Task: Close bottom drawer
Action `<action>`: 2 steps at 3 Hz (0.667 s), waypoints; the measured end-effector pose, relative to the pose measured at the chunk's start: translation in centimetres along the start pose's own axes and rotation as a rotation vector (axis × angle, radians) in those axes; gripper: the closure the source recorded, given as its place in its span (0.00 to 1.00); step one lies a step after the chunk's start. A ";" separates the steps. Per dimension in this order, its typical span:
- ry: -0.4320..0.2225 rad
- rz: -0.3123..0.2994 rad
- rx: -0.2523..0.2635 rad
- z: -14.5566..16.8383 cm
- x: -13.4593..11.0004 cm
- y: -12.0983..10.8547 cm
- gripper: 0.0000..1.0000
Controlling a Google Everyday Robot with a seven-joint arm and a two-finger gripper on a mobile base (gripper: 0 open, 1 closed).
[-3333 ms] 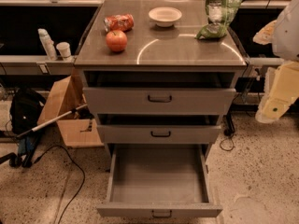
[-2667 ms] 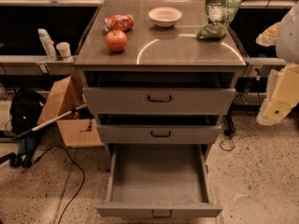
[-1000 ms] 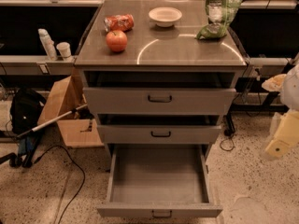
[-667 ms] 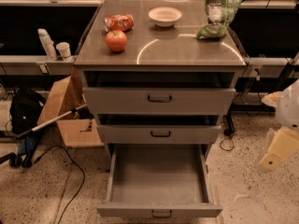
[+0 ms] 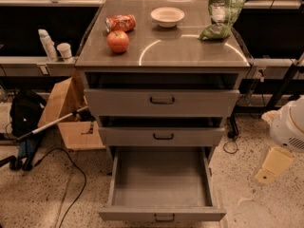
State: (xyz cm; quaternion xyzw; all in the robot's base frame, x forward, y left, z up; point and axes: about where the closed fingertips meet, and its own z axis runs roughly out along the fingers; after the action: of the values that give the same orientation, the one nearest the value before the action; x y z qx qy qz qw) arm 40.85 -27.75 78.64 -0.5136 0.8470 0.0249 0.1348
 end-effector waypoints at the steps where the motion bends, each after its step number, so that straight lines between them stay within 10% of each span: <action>1: -0.003 -0.035 -0.036 2.9 0.8 0.4 0.00; 2: -0.007 -0.053 -0.063 4.5 1.3 0.7 0.00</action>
Offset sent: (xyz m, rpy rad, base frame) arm -0.0034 -0.0019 -0.0666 0.0373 0.0613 0.0943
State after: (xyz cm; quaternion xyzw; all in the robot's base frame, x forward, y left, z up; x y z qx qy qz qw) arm 40.57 -27.77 73.91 -0.5397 0.8315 0.0497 0.1220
